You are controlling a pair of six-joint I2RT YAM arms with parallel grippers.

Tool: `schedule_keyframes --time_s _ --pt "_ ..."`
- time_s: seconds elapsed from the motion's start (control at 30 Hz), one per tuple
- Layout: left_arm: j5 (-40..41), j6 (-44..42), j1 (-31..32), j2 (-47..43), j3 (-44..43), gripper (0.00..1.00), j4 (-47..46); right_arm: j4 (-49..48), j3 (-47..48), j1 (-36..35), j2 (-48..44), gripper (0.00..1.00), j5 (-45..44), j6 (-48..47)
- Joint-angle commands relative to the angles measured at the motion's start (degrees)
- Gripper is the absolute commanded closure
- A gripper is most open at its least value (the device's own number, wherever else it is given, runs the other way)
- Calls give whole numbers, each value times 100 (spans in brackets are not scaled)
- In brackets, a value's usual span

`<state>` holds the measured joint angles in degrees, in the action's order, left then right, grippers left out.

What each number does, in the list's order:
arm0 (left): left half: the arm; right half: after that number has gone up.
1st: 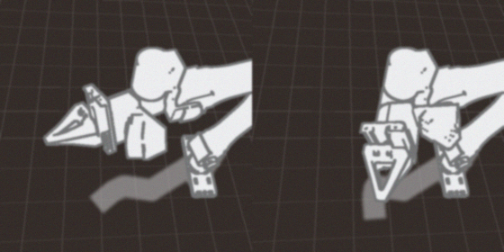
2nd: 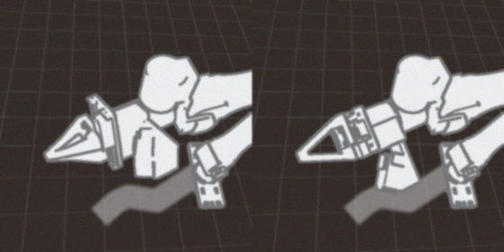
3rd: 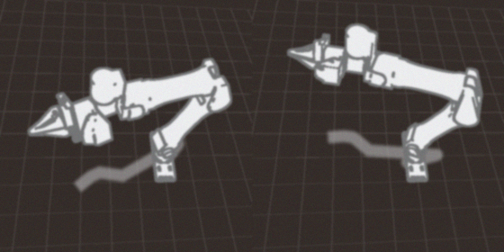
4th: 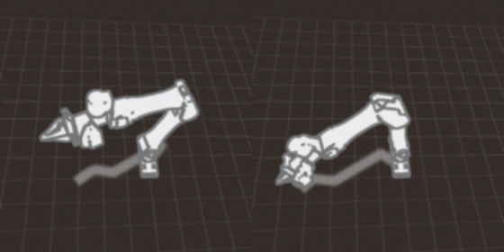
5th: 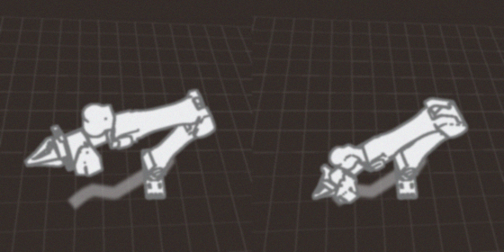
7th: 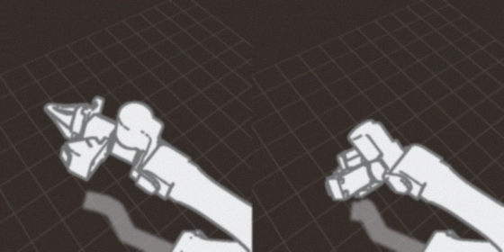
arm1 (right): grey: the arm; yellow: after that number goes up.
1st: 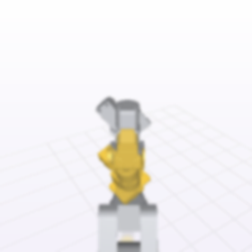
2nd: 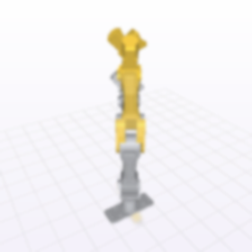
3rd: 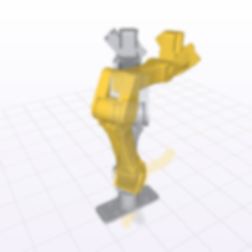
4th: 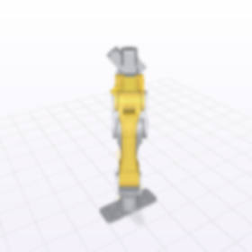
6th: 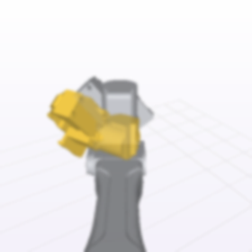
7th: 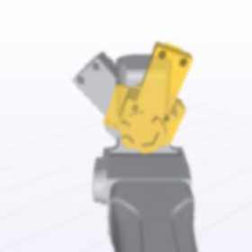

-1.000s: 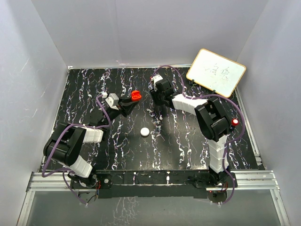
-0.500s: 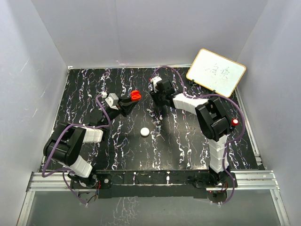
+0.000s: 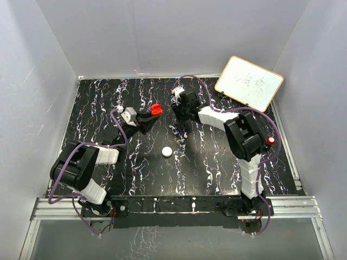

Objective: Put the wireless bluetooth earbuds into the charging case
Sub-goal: Pick up the earbud from the center of the board.

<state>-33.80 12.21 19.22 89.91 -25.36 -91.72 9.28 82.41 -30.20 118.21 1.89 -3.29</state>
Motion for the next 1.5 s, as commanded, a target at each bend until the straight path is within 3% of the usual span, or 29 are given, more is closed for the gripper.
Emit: schedule_keyframes --time_s 0.0,0.67,1.47 --pt "-48 -61 -41 -191 52 100 -1067 -62 309 44 79 62 69 -100" --pt "-56 -52 -47 -170 49 100 -1078 64 345 75 209 71 229 -87" --pt "-56 -52 -50 -162 49 100 -1076 153 473 75 316 73 207 -101"
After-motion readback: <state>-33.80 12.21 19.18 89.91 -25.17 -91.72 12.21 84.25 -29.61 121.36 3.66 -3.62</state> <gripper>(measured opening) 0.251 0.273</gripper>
